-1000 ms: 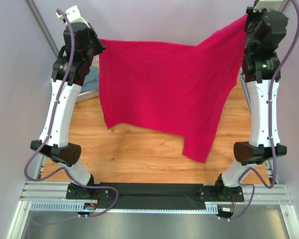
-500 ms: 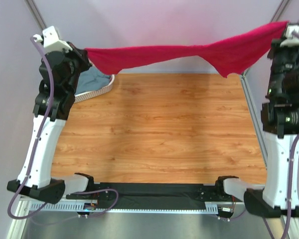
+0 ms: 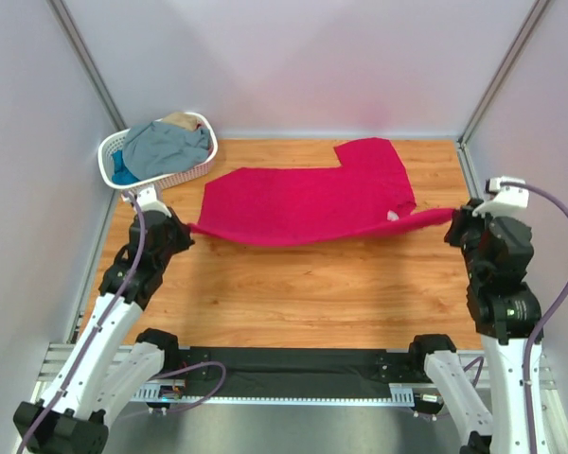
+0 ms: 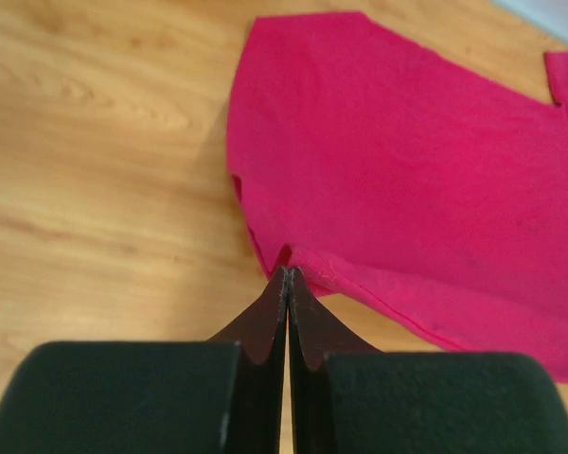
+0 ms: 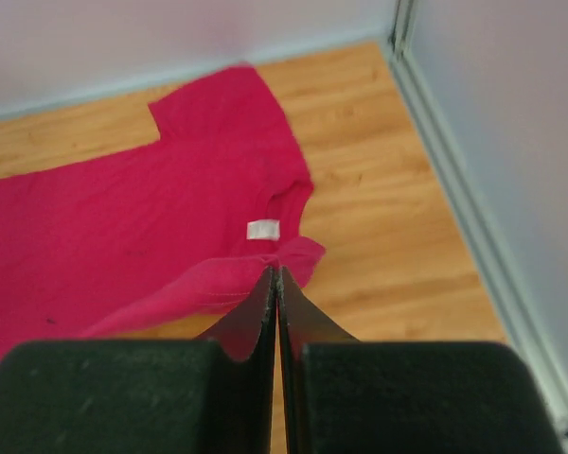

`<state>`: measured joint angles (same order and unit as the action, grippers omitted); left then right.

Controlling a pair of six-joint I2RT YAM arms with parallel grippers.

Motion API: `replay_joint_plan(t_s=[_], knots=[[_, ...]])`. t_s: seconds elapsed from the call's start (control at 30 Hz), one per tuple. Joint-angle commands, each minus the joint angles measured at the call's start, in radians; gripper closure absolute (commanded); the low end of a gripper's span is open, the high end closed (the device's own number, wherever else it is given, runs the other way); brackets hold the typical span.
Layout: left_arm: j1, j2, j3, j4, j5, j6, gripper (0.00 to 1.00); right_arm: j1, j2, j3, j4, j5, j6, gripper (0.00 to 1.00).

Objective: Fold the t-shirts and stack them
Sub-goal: Flatten the tshirt out, then fold the tshirt

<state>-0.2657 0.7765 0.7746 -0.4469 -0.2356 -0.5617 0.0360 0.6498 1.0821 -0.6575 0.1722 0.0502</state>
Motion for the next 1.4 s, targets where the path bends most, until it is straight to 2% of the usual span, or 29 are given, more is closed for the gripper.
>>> replay_joint_plan(t_s=[0.0,0.07,0.13,0.27,0.43,0.53,0.63,0.9,1.1,1.23,1.37], knots=[[0.006,-0.092,-0.063,-0.031,0.051,-0.117,1.00,-0.004,-0.078,-0.086,-0.175,0.049,0.313,1.00],[0.006,-0.106,-0.118,-0.045,0.094,-0.144,1.00,-0.004,-0.099,-0.158,-0.226,-0.008,0.349,1.00],[0.006,-0.100,-0.141,-0.116,0.081,-0.188,1.00,-0.004,-0.113,-0.197,-0.267,-0.002,0.401,1.00],[0.006,-0.060,-0.170,-0.237,0.001,-0.237,1.00,0.031,-0.111,-0.113,-0.370,0.081,0.477,1.00],[0.006,-0.037,-0.225,-0.273,-0.002,-0.314,1.00,0.030,-0.087,-0.158,-0.312,-0.065,0.530,1.00],[0.006,-0.039,-0.244,-0.256,-0.027,-0.323,1.00,0.031,-0.047,-0.197,-0.280,-0.053,0.524,1.00],[0.006,-0.017,-0.238,-0.231,-0.092,-0.314,1.00,0.031,-0.001,-0.208,-0.203,-0.040,0.487,1.00],[0.006,0.127,-0.196,-0.161,-0.156,-0.322,1.00,0.031,0.178,-0.197,0.054,0.015,0.315,1.00],[0.006,0.262,-0.143,-0.138,-0.214,-0.348,1.00,0.030,0.318,-0.189,0.255,-0.049,0.223,1.00],[0.010,0.339,-0.086,-0.136,-0.237,-0.357,1.00,0.031,0.364,-0.197,0.380,-0.057,0.149,1.00],[0.010,0.426,-0.045,-0.119,-0.243,-0.359,1.00,0.030,0.405,-0.206,0.545,-0.135,0.088,1.00]])
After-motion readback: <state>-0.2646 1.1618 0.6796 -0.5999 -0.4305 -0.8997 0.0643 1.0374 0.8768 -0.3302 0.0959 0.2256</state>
